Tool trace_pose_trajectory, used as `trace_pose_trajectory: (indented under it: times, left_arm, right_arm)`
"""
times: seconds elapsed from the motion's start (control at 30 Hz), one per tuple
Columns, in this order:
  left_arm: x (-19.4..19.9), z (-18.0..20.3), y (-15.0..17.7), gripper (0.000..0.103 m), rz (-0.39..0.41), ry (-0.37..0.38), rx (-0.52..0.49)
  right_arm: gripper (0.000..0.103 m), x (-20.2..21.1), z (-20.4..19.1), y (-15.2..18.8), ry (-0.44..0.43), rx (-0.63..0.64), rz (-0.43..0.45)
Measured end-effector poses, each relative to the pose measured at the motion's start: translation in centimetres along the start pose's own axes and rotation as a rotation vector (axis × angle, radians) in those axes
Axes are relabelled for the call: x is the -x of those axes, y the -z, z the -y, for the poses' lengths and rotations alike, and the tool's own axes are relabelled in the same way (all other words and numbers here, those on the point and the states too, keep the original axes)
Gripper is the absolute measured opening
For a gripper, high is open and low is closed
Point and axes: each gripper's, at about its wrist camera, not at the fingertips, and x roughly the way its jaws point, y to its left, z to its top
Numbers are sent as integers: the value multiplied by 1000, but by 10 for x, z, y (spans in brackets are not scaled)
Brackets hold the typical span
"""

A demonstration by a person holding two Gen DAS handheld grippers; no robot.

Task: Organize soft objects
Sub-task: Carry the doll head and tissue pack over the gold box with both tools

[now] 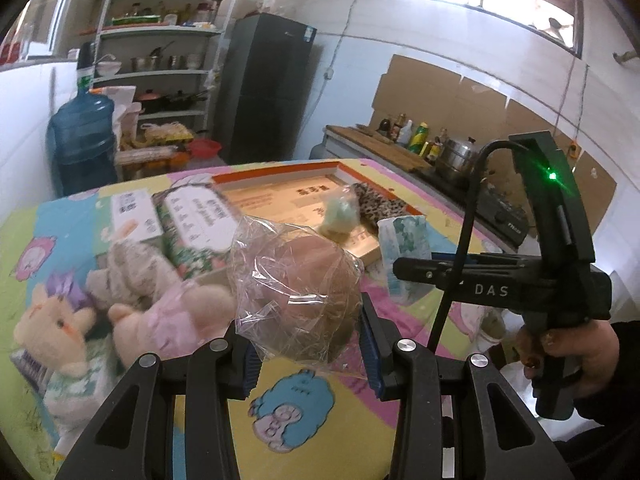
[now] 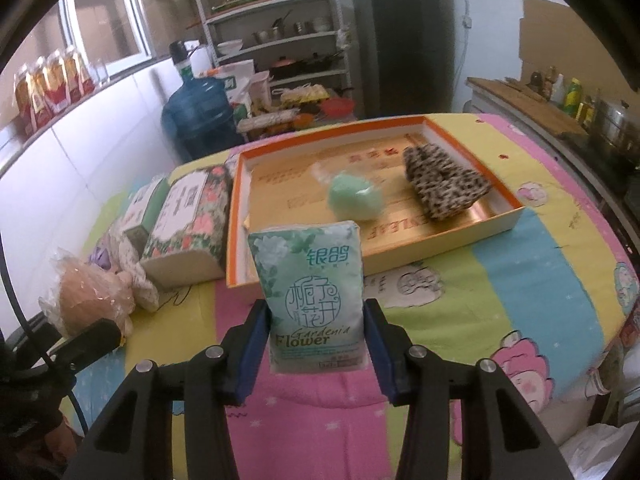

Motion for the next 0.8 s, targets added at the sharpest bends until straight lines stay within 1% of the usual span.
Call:
trace_pose_trajectory:
  times: [0.3, 0.67, 0.8]
  left_arm:
    - [-26, 17, -25, 42, 8, 9, 2]
    - [-66, 31, -66, 42, 38, -31, 41]
    - [-84, 34, -82, 42, 46, -59, 56]
  right_arm:
    - [48, 14, 31, -16, 25, -25, 38]
    - [48, 11, 70, -46, 27, -14, 58]
    - [48, 3, 84, -61, 17, -6, 60]
